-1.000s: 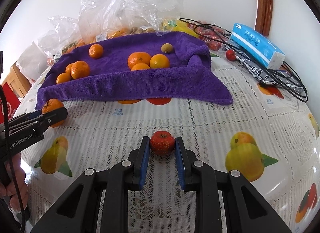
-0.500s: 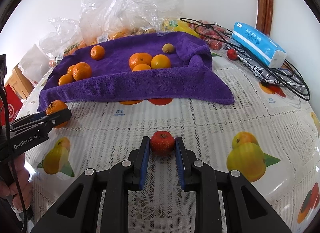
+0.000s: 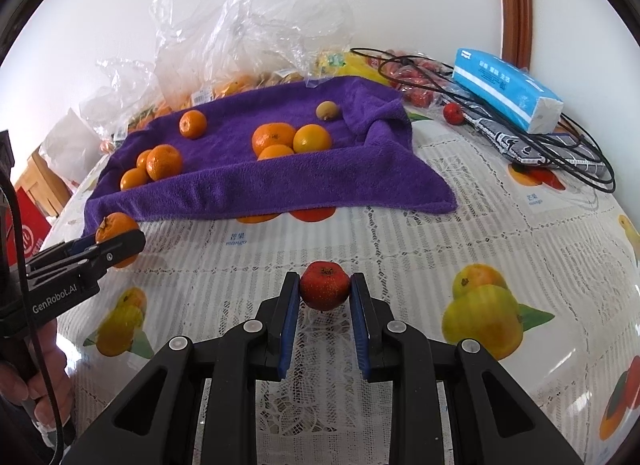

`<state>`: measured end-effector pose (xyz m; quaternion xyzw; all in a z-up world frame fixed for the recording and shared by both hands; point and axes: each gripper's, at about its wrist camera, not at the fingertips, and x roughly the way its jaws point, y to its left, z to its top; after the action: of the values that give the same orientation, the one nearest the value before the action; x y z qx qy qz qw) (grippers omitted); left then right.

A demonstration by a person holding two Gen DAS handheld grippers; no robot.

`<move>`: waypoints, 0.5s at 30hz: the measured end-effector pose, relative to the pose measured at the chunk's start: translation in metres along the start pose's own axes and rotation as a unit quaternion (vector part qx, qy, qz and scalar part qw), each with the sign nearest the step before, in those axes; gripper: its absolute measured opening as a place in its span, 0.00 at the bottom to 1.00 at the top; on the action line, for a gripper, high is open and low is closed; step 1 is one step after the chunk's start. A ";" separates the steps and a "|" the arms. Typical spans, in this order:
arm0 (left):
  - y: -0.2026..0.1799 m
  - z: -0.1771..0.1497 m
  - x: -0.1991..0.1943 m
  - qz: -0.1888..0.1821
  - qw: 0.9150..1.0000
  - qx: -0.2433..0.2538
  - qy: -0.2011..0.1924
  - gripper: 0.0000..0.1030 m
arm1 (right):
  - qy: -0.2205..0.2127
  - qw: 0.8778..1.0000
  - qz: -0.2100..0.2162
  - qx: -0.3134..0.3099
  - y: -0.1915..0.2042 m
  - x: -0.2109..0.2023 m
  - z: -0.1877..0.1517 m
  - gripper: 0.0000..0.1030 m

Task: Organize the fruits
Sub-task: 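Lift and carry the red apple and large orange over the purple towel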

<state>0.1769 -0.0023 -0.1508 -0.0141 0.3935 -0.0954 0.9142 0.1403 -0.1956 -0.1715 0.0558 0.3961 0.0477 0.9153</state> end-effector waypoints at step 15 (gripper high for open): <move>0.004 0.003 -0.009 0.006 1.000 -0.013 -0.025 0.40 | -0.016 1.000 0.012 0.001 0.002 -0.003 0.007 0.24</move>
<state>0.1737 0.0033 -0.1426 -0.0258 0.3717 -0.0849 0.9241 0.1430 -0.1948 -0.1647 0.0617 0.3808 0.0572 0.9208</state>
